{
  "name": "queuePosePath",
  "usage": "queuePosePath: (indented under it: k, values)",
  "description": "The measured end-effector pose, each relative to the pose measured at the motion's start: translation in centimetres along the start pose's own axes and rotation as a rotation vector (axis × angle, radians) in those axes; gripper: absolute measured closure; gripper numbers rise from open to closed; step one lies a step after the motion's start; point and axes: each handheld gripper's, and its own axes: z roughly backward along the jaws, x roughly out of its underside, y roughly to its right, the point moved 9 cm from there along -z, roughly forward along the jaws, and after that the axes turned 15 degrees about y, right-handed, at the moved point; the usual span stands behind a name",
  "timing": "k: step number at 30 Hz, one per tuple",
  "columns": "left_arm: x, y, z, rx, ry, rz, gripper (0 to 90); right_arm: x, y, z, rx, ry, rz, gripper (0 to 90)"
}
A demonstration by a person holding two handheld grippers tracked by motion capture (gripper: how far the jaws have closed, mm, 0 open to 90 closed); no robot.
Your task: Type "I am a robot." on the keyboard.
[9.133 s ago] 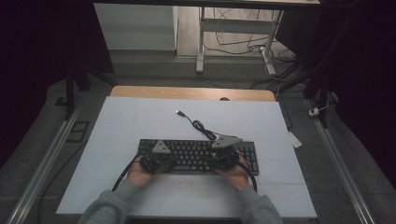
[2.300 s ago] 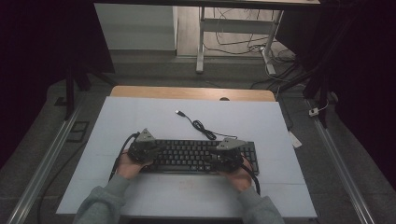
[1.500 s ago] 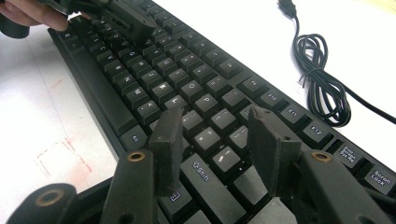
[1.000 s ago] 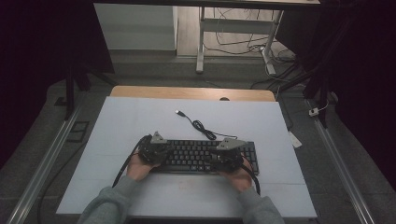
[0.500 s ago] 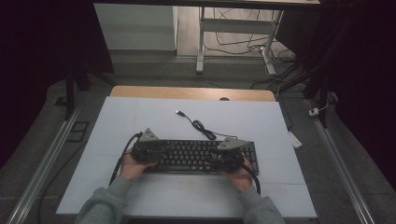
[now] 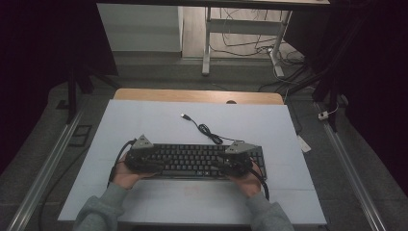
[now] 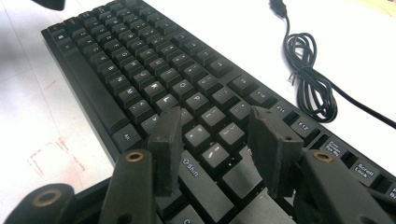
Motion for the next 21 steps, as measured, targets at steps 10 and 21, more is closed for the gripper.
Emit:
queuePosePath:
  k: [10,21]
  values:
    - [0.2,-0.35,0.46,0.0,0.003,0.016,23.6,-0.06,0.06,0.04,0.001,0.002,0.001,55.1]
    - [0.46,-0.47,0.35,0.003,-0.008,0.023,22.2,-0.46,-0.56,-0.15,-0.021,0.015,0.002,61.6]
